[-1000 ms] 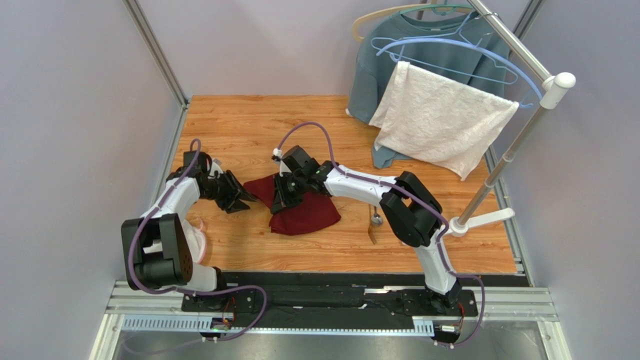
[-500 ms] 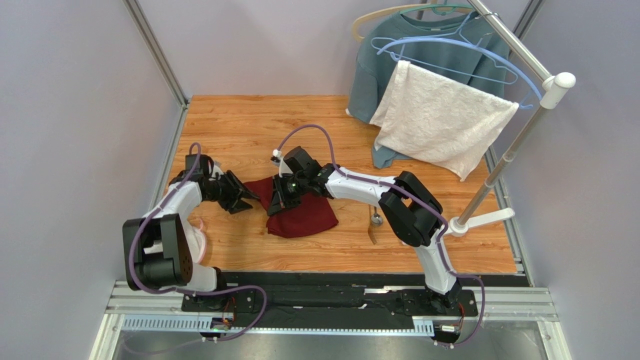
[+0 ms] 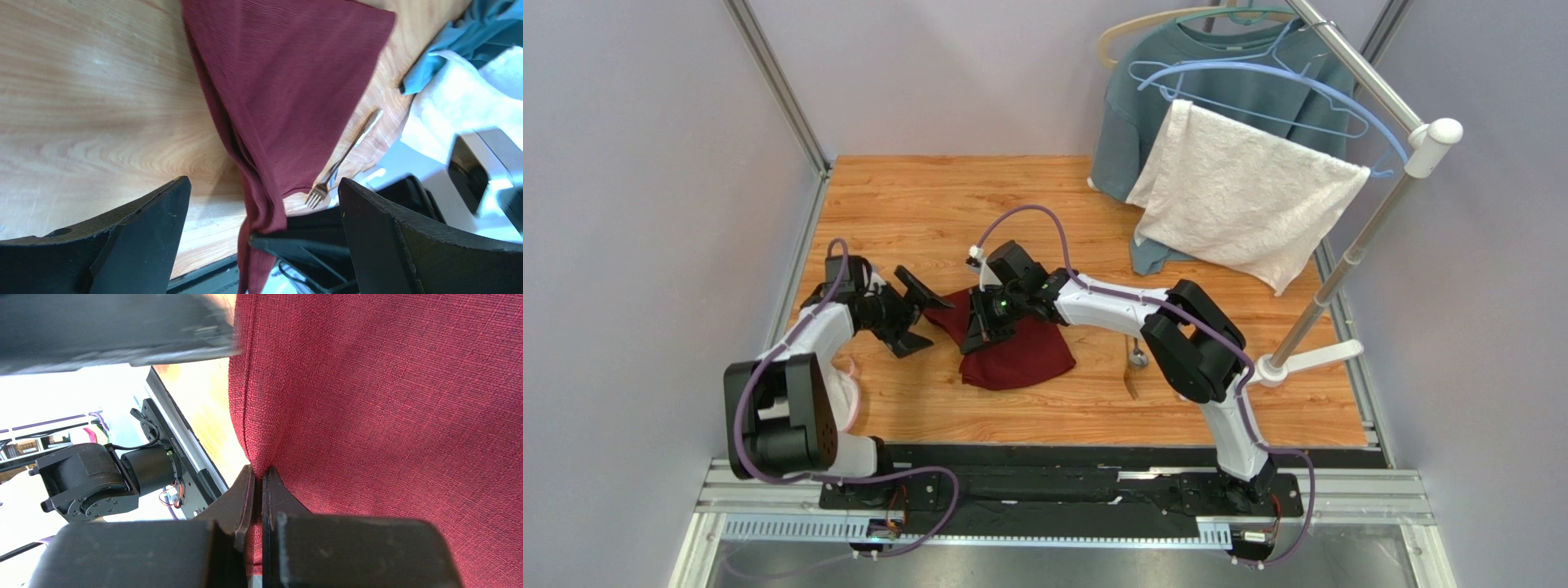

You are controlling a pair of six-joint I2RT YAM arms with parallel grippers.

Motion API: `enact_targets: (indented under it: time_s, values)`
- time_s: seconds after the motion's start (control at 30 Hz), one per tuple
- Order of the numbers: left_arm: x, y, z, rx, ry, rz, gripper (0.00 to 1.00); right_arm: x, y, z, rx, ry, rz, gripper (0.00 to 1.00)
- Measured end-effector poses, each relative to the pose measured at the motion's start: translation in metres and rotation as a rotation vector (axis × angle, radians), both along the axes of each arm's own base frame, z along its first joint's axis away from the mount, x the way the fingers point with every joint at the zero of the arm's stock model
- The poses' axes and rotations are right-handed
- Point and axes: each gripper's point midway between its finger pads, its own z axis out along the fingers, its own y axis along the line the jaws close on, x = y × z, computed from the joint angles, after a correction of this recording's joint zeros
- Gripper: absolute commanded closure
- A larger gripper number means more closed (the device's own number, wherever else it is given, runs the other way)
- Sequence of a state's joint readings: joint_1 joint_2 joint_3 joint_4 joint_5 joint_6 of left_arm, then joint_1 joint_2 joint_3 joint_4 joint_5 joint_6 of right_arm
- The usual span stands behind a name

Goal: Fold the napkin into a case and place the utensils inside
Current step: Fold the lower triangle-folded napkin at the center of the board.

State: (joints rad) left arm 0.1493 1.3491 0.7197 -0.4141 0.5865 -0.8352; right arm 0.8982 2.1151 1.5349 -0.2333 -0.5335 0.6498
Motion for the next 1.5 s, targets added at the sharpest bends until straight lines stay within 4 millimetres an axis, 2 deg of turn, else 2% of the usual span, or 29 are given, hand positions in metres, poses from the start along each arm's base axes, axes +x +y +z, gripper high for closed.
enact_targets:
  time_s: [0.1,0.2,0.27,0.3,0.47,0.5,0.53,0.6,0.77,1.03,1.2,1.5]
  values:
    - [0.001,-0.002,-0.018,-0.025,0.066,0.003,0.09,0.0,0.0,0.0,0.001,0.001,0.001,1.0]
    - [0.003,-0.002,-0.027,-0.032,0.092,0.004,0.2,-0.001,0.001,0.002,0.009,0.0,0.006,1.0]
    - [0.006,-0.001,-0.03,-0.034,0.092,0.004,0.32,-0.001,0.002,0.002,0.015,0.002,0.011,1.0]
    - [0.009,-0.001,-0.03,-0.032,0.088,0.002,0.42,-0.002,0.002,0.003,0.021,0.002,0.015,1.0]
    - [0.019,0.002,-0.029,-0.011,0.061,-0.009,0.59,-0.01,-0.002,-0.006,0.029,0.023,0.037,1.0]
    - [0.021,0.003,-0.027,-0.004,0.054,-0.012,0.73,-0.012,-0.003,-0.009,0.027,0.029,0.041,1.0]
    - [0.022,0.004,-0.027,0.004,0.047,-0.014,0.83,-0.015,-0.005,-0.013,0.025,0.036,0.045,1.0]
    - [0.023,0.006,-0.028,0.03,0.04,-0.024,0.94,-0.018,-0.007,-0.017,0.025,0.044,0.051,1.0]
    - [0.016,0.004,-0.025,0.126,0.05,-0.077,0.99,-0.024,-0.01,-0.022,0.046,0.051,0.064,1.0]
    - [0.014,-0.027,-0.011,0.275,0.025,-0.204,1.0,-0.038,-0.021,-0.022,0.09,0.084,0.062,1.0]
    - [0.016,-0.045,0.0,0.352,0.016,-0.261,1.0,-0.038,-0.032,-0.024,0.12,0.111,0.037,1.0]
    - [0.033,-0.063,-0.015,0.415,0.081,-0.287,1.0,-0.023,-0.057,-0.021,0.17,0.142,-0.011,1.0]
